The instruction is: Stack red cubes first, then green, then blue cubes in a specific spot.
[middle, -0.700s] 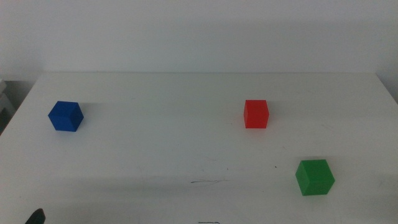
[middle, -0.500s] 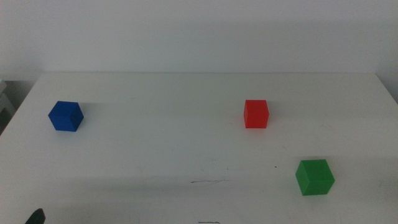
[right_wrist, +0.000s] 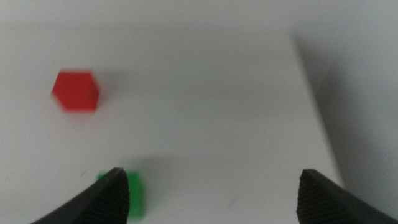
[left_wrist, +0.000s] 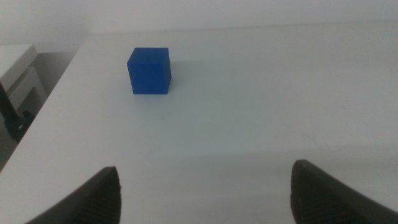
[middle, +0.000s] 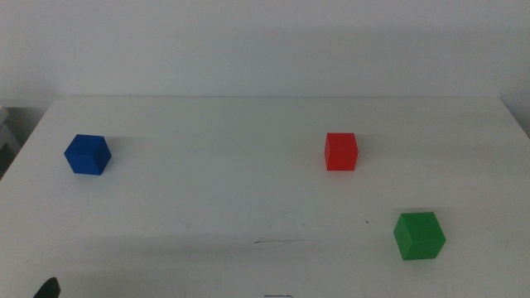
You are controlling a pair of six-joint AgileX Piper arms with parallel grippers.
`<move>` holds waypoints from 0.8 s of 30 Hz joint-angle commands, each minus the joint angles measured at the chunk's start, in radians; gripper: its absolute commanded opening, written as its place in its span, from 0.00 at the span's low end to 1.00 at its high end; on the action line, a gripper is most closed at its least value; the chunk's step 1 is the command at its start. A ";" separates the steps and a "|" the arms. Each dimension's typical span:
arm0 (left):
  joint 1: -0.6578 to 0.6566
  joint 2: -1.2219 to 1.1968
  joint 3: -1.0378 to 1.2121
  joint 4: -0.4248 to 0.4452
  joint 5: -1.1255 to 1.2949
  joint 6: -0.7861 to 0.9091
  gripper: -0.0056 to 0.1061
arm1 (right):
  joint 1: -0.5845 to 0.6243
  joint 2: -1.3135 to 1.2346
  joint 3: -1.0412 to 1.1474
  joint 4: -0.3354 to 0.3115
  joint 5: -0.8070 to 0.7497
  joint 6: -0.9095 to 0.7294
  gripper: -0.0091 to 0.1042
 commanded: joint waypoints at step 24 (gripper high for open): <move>0.001 -0.026 0.000 -0.007 -0.078 -0.009 0.89 | 0.429 0.916 -0.781 0.050 0.342 0.183 0.91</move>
